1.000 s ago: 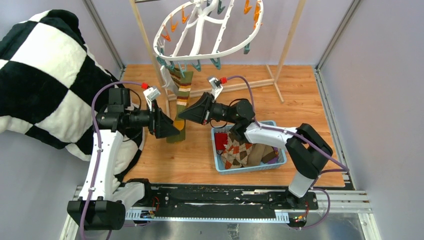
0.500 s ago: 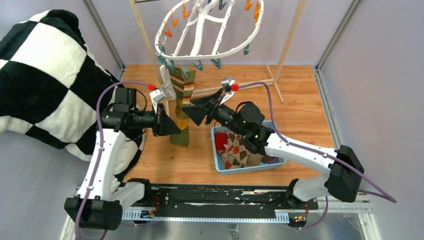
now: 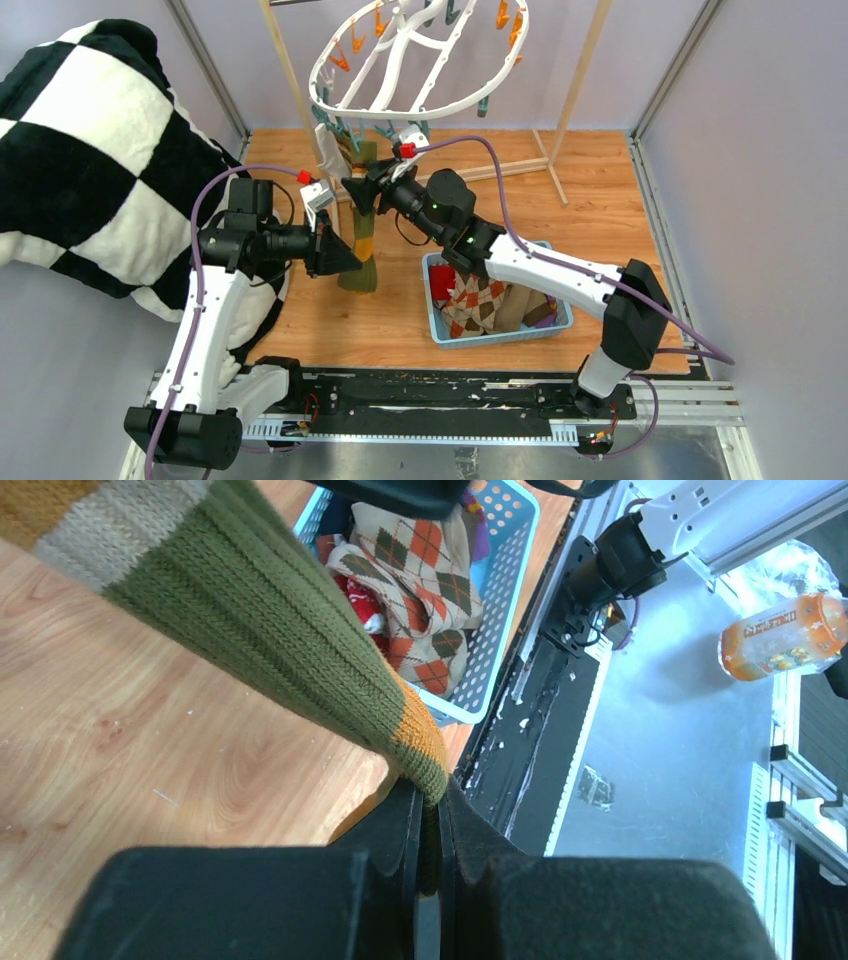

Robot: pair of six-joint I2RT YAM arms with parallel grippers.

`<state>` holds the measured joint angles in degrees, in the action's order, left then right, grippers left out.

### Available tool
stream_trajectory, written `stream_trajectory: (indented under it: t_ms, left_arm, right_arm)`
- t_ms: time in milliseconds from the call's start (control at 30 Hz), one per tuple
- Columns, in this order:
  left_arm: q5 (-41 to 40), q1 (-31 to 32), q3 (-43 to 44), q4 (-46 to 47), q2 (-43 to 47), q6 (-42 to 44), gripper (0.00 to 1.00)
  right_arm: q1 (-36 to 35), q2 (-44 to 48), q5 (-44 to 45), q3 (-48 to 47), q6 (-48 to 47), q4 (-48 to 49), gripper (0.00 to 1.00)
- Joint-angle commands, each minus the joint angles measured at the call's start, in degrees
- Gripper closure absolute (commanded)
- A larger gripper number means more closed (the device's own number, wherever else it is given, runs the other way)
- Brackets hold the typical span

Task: Remove the socks clipped to the hanger
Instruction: Remove the sock from the hanger.

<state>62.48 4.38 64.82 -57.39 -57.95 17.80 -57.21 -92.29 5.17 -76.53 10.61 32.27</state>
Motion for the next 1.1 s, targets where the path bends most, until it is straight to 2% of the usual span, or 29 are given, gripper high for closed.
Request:
stream_trajectory:
  t_ms: [0, 133, 300, 433, 500, 600, 733, 1067]
  left_arm:
    - [0.2, 0.7, -0.4, -0.2, 1.4, 0.6, 1.0]
    - [0.0, 0.8, -0.6, -0.2, 1.4, 0.6, 1.0]
    - [0.2, 0.9, -0.6, -0.2, 1.4, 0.7, 1.0]
    - [0.3, 1.0, -0.6, -0.2, 1.3, 0.7, 1.0]
    - [0.3, 1.0, -0.6, -0.2, 1.3, 0.7, 1.0]
    - [0.4, 1.0, -0.9, -0.2, 1.6, 1.0, 1.0]
    - [-0.1, 1.1, -1.3, -0.1, 2.1, 1.6, 1.0]
    - [0.1, 1.9, -0.6, -0.1, 2.5, 1.0, 1.0]
  right_arm:
    - [1.2, -2.5, 1.2, -5.8, -4.4, 0.3, 0.39]
    - [2.2, -4.9, 1.1, -9.1, -4.2, 1.4, 0.43]
    - [3.3, -8.2, 0.9, -13.2, -3.4, 2.2, 0.53]
    - [3.9, -10.8, 1.1, -16.7, -3.1, 2.0, 0.55]
    - [4.1, -11.7, 1.2, -17.8, -3.2, 1.9, 0.53]
    - [4.0, -11.0, 1.5, -16.5, -2.9, 3.0, 0.42]
    - [4.0, -7.1, 2.3, -8.5, -1.3, 7.4, 0.35]
    - [3.8, -6.1, 4.7, -5.9, 0.2, 11.2, 0.36]
